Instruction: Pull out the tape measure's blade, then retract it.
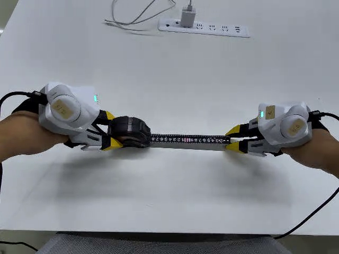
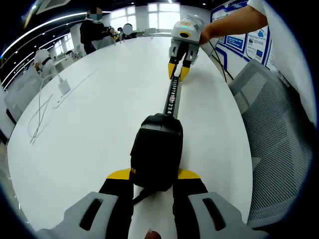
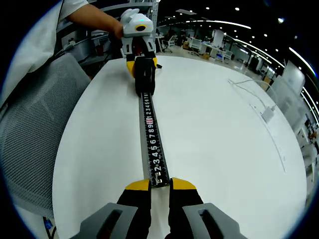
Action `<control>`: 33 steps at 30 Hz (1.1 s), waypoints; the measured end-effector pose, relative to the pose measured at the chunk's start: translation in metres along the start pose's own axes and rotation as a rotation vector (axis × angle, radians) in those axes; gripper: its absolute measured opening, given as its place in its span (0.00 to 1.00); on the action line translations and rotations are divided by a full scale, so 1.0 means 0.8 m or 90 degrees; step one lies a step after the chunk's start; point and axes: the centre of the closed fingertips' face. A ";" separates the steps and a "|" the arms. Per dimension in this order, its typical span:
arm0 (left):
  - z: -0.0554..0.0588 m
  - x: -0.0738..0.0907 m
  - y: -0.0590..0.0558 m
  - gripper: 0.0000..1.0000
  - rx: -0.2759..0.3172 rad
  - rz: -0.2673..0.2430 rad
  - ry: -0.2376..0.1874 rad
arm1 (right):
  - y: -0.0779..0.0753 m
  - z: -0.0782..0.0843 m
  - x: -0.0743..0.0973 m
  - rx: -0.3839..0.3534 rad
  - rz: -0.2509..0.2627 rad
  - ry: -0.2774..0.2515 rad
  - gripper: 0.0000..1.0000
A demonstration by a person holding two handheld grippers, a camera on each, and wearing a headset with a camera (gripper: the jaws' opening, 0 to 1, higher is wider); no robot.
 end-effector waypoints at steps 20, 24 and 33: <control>0.000 0.000 -0.001 0.25 -0.004 0.001 0.001 | -0.005 0.034 0.013 -0.009 0.003 0.028 0.08; -0.001 0.000 -0.001 0.25 -0.004 0.000 0.002 | -0.006 0.043 0.016 -0.011 0.003 0.033 0.08; -0.002 0.000 -0.001 0.25 -0.003 0.001 0.000 | -0.008 0.058 0.023 -0.014 0.005 0.046 0.08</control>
Point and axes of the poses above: the centre of the closed fingertips' face, and the gripper's own axes: x roughly backward along the fingers, y roughly to its left, z roughly out of its underside, and after that the axes turned 9 degrees about y, right-handed
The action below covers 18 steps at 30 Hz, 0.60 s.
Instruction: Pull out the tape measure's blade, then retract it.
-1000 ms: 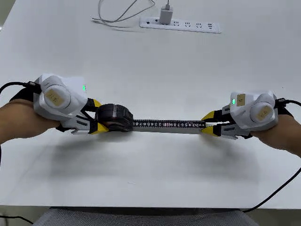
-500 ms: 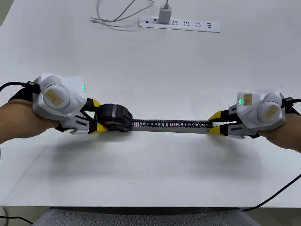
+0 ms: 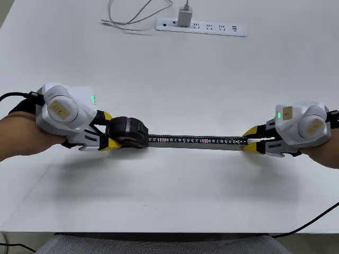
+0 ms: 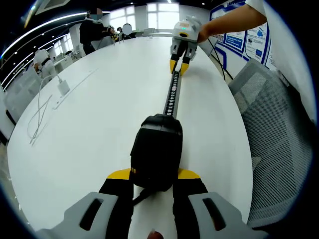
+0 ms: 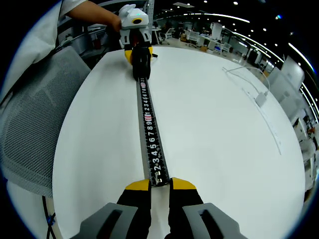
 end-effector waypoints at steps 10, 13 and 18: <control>-0.001 0.000 0.000 0.25 -0.001 0.000 -0.001 | 0.001 0.003 -0.001 0.002 0.000 0.004 0.09; -0.001 0.000 0.000 0.25 0.001 0.001 -0.002 | 0.000 0.003 0.000 0.002 -0.001 0.003 0.09; -0.002 -0.001 0.001 0.26 0.001 0.001 -0.003 | 0.001 0.003 0.000 0.009 -0.008 0.007 0.09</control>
Point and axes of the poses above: the centre of the closed fingertips' face, and the gripper's own axes: x roughly backward along the fingers, y roughly to its left, z roughly out of its underside, and after that the axes turned 9 degrees about y, right-handed
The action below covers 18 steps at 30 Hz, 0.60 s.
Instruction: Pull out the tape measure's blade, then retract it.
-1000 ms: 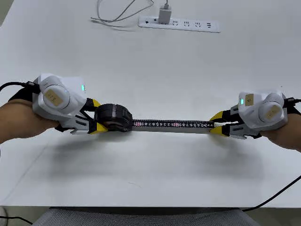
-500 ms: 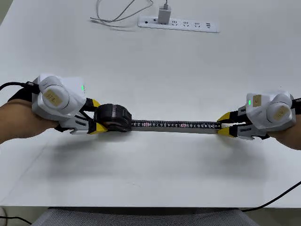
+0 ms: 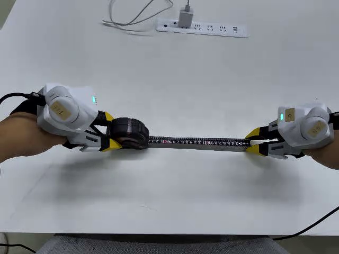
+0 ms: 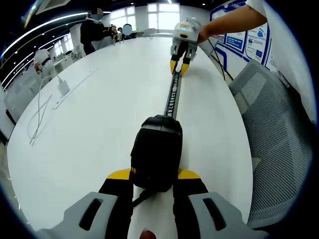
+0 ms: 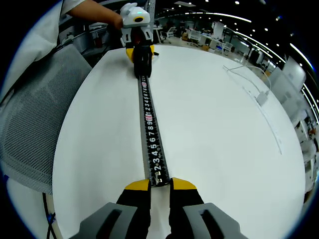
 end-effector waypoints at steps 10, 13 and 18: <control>-0.001 0.000 0.001 0.26 0.008 -0.004 0.003 | 0.000 0.000 -0.001 0.007 -0.016 0.028 0.11; -0.001 0.001 0.000 0.26 0.010 -0.007 0.006 | 0.000 0.000 -0.001 0.010 -0.013 0.031 0.11; -0.001 0.001 0.000 0.27 0.016 -0.008 0.007 | 0.000 0.001 -0.001 0.006 -0.012 0.035 0.12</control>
Point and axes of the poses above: the centre of the closed fingertips' face, and the gripper's own axes: x roughly backward along the fingers, y roughly to its left, z roughly out of its underside, and after that the axes turned 9 degrees about y, right-handed
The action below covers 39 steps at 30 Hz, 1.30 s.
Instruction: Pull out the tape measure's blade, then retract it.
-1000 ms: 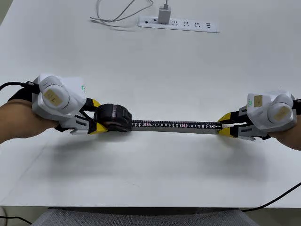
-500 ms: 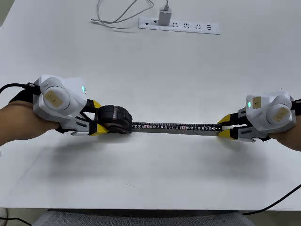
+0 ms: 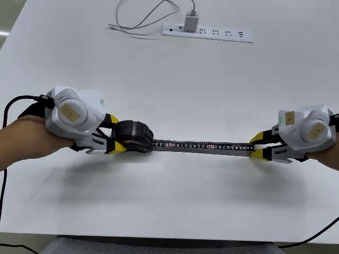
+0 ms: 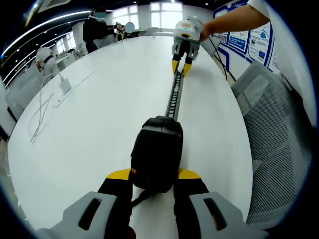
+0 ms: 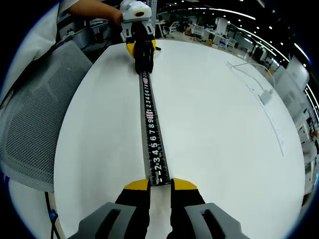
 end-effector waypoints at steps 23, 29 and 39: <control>0.001 0.005 0.001 0.42 0.018 0.002 0.006 | 0.002 -0.011 0.007 -0.071 -0.006 -0.035 0.28; -0.006 0.013 0.000 0.41 0.037 0.002 -0.009 | -0.002 -0.022 0.017 -0.091 0.002 -0.062 0.29; -0.008 0.021 0.003 0.42 0.050 -0.010 -0.026 | 0.005 -0.021 0.013 -0.107 0.008 -0.067 0.31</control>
Point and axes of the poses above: the centre of the closed fingertips' face, and the gripper's own axes: x roughly backward along the fingers, y roughly to its left, z roughly out of its underside, and after that the axes turned 9 degrees about y, right-handed
